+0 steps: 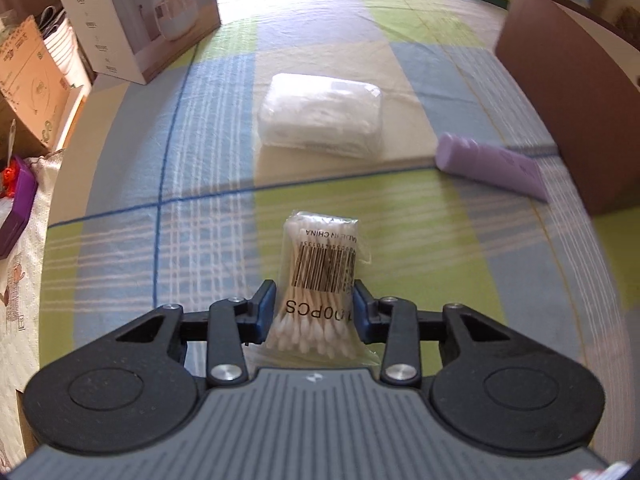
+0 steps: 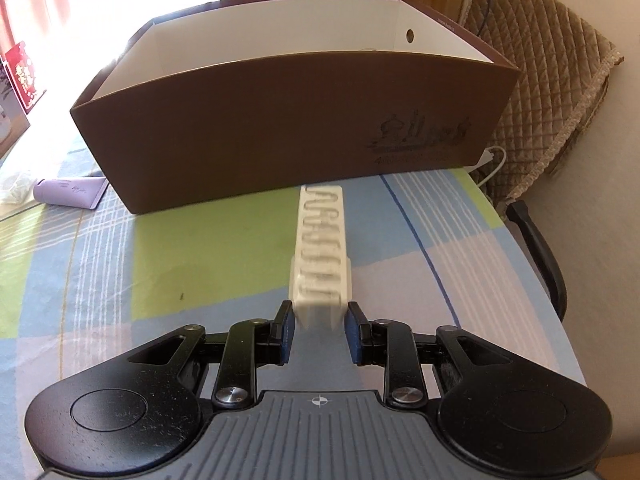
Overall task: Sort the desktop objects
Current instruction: 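Carry the swab bag and white holder over the cardboard box with both tools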
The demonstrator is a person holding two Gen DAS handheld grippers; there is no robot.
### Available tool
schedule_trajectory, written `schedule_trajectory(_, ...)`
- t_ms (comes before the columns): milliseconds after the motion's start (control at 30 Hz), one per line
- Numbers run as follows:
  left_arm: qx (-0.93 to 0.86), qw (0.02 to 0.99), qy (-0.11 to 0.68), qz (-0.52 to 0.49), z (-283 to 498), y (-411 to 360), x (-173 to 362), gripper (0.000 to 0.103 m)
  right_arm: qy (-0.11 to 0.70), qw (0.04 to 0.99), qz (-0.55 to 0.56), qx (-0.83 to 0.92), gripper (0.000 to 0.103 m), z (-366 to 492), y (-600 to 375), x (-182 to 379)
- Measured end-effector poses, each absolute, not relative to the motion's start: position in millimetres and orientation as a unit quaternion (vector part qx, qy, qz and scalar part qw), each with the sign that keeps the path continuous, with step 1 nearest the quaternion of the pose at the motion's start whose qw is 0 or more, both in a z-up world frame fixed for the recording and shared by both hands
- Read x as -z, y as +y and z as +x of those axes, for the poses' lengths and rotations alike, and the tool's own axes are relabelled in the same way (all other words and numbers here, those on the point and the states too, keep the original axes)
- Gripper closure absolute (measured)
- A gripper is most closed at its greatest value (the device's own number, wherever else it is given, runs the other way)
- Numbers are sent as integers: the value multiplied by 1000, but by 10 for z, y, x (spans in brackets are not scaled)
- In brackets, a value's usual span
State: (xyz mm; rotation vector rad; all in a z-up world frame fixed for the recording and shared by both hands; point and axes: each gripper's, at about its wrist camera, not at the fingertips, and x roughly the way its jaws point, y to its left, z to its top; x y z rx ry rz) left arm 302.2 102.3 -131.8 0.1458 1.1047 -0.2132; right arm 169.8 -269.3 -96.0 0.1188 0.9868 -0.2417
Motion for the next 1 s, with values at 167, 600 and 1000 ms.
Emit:
schedule_trajectory(167, 158, 836, 516, 94, 2689, 782, 1308, 71, 471, 874, 55, 108, 79, 1687, -2666, 962)
schedule_trajectory(600, 238, 821, 504, 121, 2282, 14, 1337, 51, 467, 878, 64, 82, 74, 1577, -2699, 947)
schedule_trajectory(1000, 215, 822, 511, 128, 2294, -269, 1347, 74, 436, 894, 75, 68, 49, 1708, -2847, 841)
